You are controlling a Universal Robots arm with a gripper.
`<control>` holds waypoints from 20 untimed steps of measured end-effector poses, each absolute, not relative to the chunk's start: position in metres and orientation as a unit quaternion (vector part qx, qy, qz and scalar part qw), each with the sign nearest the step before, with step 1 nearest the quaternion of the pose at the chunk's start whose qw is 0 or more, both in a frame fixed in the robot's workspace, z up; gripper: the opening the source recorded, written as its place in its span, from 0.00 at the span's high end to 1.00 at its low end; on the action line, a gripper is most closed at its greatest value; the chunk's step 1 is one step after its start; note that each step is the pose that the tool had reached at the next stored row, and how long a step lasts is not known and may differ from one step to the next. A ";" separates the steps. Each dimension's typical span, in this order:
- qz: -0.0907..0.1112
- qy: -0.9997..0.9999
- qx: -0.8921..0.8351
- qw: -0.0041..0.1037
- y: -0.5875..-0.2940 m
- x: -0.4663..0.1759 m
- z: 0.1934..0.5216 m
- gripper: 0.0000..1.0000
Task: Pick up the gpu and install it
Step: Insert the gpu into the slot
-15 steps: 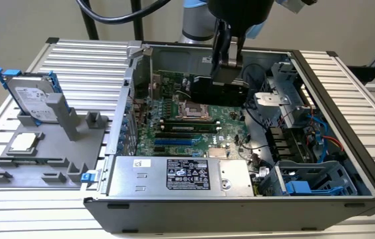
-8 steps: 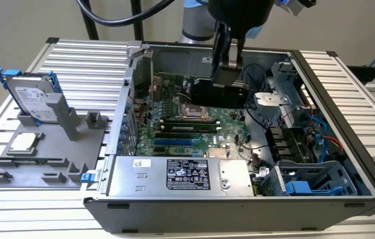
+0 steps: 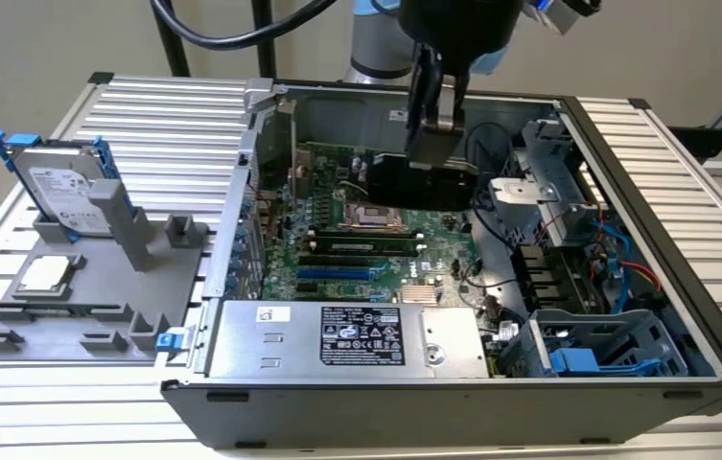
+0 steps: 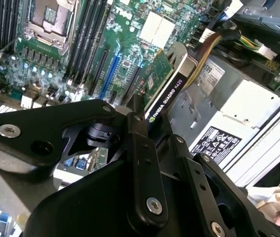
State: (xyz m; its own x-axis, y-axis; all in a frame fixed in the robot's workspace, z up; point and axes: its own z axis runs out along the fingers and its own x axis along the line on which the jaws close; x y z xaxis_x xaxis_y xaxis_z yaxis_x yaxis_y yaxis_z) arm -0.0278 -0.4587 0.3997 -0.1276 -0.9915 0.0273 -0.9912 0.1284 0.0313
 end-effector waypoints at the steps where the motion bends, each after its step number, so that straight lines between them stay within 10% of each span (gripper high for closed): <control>1: -0.001 -0.751 0.660 0.022 -0.456 -0.028 0.399 1.00; 20: 0.031 -0.750 0.659 0.050 -0.425 -0.028 0.388 1.00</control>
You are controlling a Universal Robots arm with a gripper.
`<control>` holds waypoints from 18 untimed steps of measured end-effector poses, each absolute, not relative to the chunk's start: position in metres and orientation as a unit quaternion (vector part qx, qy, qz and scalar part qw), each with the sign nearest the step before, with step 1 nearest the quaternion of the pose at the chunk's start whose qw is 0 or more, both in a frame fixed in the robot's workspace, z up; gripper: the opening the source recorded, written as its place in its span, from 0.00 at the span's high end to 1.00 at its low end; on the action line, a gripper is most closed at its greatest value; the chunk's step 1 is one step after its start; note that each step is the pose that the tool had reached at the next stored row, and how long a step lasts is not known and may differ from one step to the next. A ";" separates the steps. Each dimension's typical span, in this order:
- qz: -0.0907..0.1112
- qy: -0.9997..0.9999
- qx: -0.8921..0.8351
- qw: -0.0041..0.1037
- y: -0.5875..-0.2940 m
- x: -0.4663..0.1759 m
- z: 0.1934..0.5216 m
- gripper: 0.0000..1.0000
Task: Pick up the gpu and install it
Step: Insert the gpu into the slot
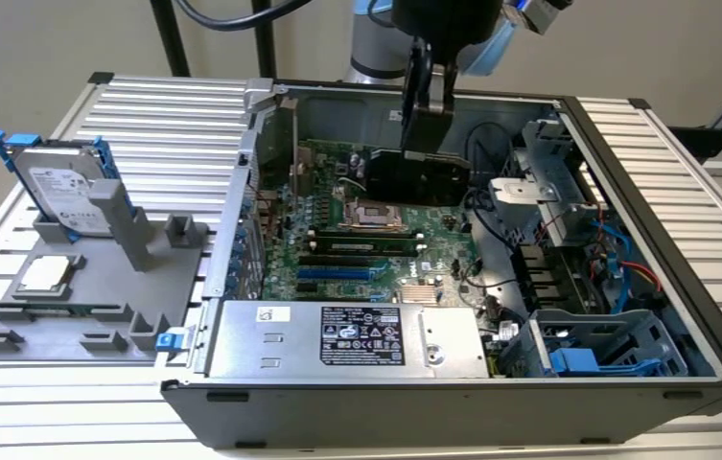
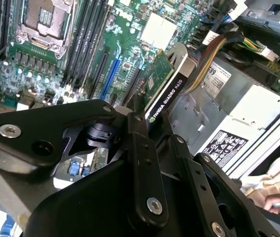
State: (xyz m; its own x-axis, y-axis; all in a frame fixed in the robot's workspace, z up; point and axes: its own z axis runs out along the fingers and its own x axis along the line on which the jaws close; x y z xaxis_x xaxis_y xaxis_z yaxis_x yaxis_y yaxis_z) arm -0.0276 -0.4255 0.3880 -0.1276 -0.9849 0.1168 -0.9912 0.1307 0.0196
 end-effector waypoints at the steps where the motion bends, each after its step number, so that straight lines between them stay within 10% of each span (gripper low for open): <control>1: 0.031 -0.750 0.659 0.050 -0.425 -0.028 0.388 1.00; 18: 0.035 -0.750 0.658 0.054 -0.425 -0.028 0.381 1.00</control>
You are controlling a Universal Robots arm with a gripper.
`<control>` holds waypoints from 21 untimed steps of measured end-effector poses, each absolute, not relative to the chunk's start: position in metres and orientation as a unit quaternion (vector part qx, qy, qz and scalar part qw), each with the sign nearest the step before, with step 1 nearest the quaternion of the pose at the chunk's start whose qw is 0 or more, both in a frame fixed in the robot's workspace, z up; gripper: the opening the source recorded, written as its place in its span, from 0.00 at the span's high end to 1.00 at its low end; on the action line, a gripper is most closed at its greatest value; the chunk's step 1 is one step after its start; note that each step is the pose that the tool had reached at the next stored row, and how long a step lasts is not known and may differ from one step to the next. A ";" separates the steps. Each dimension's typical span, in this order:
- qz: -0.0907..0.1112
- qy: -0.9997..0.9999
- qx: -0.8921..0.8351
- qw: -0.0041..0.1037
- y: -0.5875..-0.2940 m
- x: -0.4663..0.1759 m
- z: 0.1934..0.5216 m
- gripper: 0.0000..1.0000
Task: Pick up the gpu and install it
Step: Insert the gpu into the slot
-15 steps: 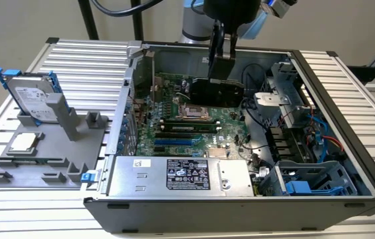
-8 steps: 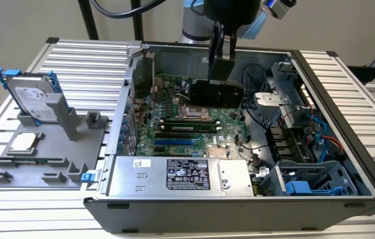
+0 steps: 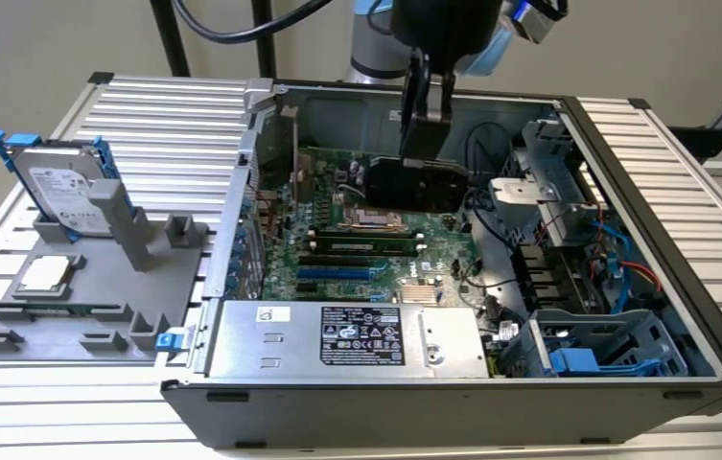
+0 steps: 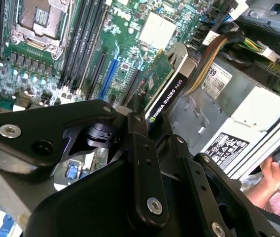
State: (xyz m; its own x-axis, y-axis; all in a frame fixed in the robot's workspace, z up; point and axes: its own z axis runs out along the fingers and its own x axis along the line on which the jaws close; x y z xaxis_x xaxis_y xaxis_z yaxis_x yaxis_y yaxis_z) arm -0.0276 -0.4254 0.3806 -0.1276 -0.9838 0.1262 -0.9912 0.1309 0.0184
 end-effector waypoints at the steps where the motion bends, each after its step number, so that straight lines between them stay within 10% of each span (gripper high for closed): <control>1: 0.035 -0.750 0.658 0.054 -0.425 -0.028 0.380 1.00; 21: 0.046 -0.749 0.657 0.063 -0.425 -0.028 0.372 1.00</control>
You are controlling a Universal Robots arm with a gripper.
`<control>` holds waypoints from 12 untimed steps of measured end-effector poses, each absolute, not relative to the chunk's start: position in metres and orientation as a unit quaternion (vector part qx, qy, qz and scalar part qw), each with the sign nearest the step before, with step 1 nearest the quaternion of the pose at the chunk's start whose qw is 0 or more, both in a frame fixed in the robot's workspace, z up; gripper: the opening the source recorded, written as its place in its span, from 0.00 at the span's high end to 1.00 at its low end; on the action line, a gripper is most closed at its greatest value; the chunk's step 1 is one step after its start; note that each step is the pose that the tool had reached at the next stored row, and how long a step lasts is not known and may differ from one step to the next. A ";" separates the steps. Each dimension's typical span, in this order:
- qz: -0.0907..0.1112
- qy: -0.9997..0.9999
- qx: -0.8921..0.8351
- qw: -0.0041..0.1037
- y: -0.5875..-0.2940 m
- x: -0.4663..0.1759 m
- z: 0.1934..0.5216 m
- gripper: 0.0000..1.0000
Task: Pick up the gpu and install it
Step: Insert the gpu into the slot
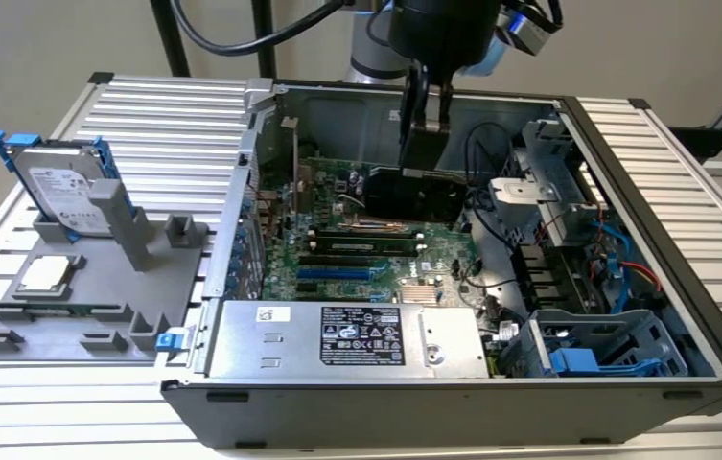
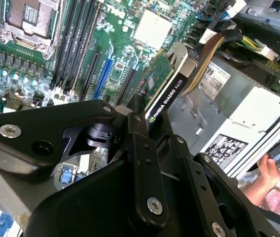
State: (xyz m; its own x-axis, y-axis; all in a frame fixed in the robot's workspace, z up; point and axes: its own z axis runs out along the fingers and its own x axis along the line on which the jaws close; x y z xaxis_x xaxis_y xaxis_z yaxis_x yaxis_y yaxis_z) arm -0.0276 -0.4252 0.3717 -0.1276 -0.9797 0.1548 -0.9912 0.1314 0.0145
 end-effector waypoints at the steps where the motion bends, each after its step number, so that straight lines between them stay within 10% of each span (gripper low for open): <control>1: 0.046 -0.749 0.657 0.064 -0.425 -0.028 0.371 1.00; 12: 0.052 -0.749 0.657 0.069 -0.425 -0.028 0.367 1.00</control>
State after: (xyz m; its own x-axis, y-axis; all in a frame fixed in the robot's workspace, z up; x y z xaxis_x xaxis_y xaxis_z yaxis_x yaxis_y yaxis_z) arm -0.0276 -0.4251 0.3671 -0.1276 -0.9769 0.1711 -0.9912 0.1316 0.0123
